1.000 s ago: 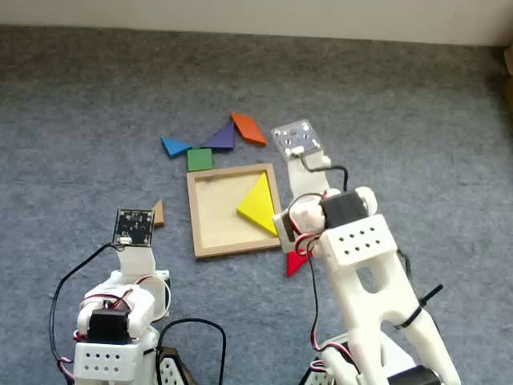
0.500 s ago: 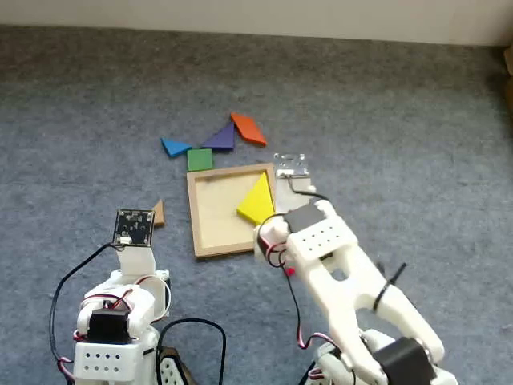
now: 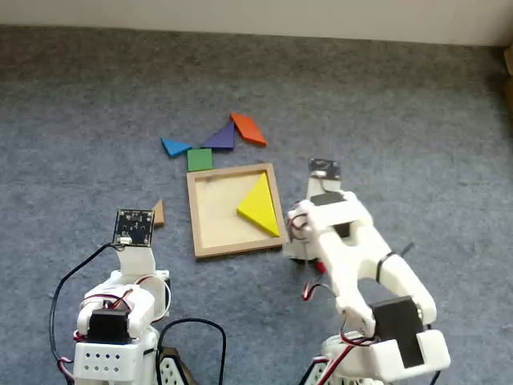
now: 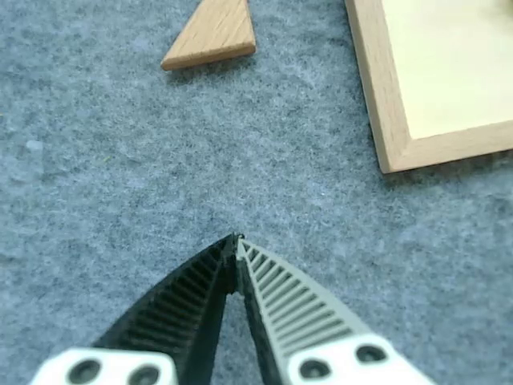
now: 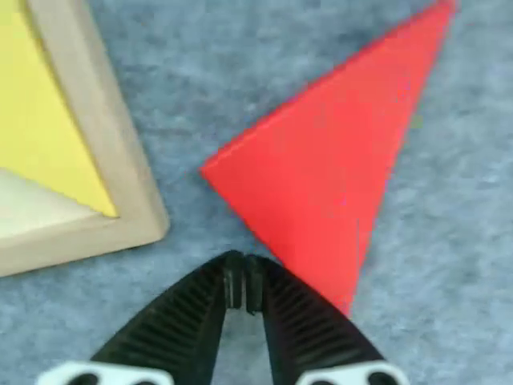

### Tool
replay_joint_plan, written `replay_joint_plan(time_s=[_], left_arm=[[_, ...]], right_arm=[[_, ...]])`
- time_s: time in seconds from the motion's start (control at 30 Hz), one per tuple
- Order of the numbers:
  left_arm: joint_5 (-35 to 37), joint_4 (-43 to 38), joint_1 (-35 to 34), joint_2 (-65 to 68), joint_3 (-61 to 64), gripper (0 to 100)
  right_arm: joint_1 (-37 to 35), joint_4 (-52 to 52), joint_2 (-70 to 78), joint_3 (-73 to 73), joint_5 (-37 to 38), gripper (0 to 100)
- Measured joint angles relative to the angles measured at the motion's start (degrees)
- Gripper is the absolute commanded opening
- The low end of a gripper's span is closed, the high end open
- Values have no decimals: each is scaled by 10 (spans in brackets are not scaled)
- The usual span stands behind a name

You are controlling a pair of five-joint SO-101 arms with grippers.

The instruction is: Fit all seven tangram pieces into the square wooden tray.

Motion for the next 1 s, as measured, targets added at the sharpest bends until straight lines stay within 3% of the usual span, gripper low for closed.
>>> replay_joint_plan(time_s=[0.3, 0.4, 0.57, 0.83, 1.0], left_arm=[[0, 0, 0, 0, 0, 6], [0, 0, 0, 0, 0, 6], [0, 0, 0, 0, 0, 6], [0, 0, 0, 0, 0, 6], [0, 0, 0, 0, 0, 6]], right_arm=[[120, 60, -135, 1, 109, 46], [124, 80, -183, 1, 147, 150], [101, 99, -218, 1, 150, 368], [0, 86, -221, 1, 78, 379], [-12, 62, -181, 1, 54, 379]])
